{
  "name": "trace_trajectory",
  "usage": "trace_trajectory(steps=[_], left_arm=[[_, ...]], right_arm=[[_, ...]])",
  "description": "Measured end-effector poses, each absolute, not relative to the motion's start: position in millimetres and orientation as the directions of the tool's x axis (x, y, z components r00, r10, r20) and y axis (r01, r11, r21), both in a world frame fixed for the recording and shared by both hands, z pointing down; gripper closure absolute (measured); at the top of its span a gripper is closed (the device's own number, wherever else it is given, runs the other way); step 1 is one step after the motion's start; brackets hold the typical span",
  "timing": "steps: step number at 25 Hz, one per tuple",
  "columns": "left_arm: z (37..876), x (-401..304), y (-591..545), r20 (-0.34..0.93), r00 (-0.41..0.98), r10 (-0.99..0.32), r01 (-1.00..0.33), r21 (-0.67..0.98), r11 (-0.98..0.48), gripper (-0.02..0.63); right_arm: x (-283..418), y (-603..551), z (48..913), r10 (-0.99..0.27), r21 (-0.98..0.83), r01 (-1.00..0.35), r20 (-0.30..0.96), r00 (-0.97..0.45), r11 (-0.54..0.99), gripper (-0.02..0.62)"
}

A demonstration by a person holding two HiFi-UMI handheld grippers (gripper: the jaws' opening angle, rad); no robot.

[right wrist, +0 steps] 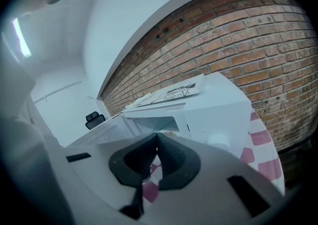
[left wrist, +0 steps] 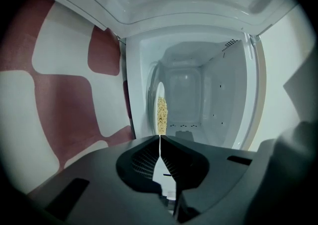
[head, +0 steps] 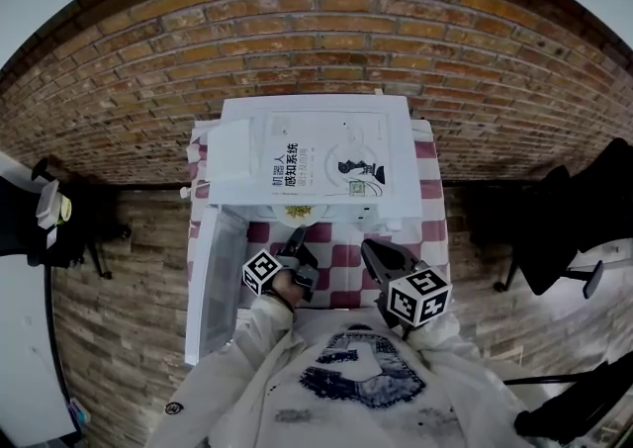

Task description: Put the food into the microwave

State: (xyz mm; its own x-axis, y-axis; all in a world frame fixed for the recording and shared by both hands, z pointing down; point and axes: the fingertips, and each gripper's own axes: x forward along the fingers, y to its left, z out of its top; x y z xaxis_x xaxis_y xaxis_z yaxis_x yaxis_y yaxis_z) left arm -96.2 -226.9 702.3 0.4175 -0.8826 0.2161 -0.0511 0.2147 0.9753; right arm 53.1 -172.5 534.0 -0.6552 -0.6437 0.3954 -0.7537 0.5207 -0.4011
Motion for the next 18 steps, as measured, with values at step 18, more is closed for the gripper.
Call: trace_trajectory(steps=[18], left_arm=[[704.4,-94.6,-235.6,0.213,0.427,-0.879,-0.049,0.976,0.213,0.598]], right_arm=[[50.9,-171.4,539.9,-0.637,-0.410,-0.762,0.421,-0.646,0.501,0.580]])
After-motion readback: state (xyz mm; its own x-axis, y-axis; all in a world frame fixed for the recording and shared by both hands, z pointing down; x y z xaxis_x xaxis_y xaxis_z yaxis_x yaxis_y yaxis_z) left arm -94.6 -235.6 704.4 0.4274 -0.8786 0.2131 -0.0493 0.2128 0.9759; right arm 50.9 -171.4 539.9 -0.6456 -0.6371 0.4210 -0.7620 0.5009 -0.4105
